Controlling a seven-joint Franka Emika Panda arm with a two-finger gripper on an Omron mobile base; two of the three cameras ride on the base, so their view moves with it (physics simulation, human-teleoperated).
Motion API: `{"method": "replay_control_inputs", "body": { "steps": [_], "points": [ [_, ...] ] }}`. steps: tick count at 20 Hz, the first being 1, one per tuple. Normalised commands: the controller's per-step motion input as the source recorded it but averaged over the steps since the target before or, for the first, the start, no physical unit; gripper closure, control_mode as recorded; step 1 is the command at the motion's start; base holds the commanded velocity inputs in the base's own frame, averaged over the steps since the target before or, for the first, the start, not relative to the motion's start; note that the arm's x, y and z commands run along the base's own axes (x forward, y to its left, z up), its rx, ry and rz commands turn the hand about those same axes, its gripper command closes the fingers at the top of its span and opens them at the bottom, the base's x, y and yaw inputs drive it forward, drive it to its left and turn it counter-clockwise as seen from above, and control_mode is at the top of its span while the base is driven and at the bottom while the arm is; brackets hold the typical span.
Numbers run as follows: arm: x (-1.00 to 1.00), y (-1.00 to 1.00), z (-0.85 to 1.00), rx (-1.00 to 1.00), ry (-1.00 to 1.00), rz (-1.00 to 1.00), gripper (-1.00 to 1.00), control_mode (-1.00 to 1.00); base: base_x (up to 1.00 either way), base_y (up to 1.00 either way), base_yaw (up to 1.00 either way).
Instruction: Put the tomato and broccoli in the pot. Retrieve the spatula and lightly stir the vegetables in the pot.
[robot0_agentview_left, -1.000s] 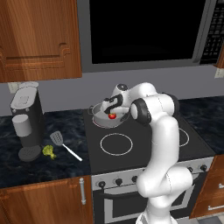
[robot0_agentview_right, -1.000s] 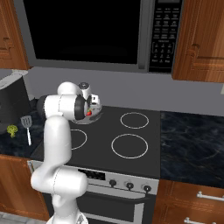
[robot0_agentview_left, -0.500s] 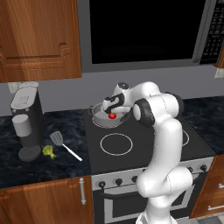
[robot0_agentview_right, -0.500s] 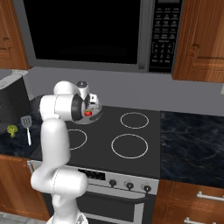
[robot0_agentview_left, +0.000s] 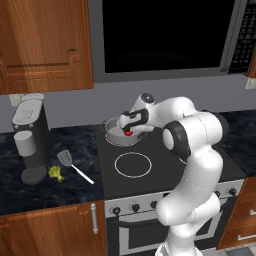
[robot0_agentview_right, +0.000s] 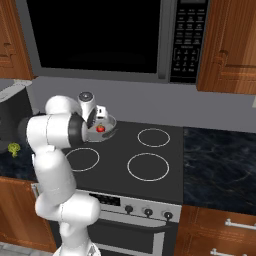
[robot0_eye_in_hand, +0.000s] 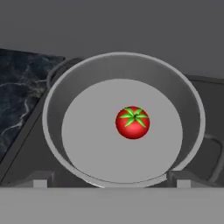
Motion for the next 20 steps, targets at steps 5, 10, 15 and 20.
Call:
{"method": "replay_control_inputs", "body": {
  "steps": [5, 10, 15, 20],
  "points": [
    [-0.66, 0.17, 0.45, 0.0, -0.02, 0.04, -1.0, -1.0, 0.0, 0.0, 0.0],
    [-0.72, 0.7, 0.26, -0.05, 0.05, 0.19, -1.0, -1.0, 0.0, 0.0, 0.0],
    [-0.7, 0.95, 0.22, -0.12, 0.06, 0.22, -1.0, -1.0, 0.0, 0.0, 0.0],
    [-0.81, 1.0, 0.04, -0.15, 0.06, 0.19, -1.0, -1.0, 0.0, 0.0, 0.0]
  ]
}}
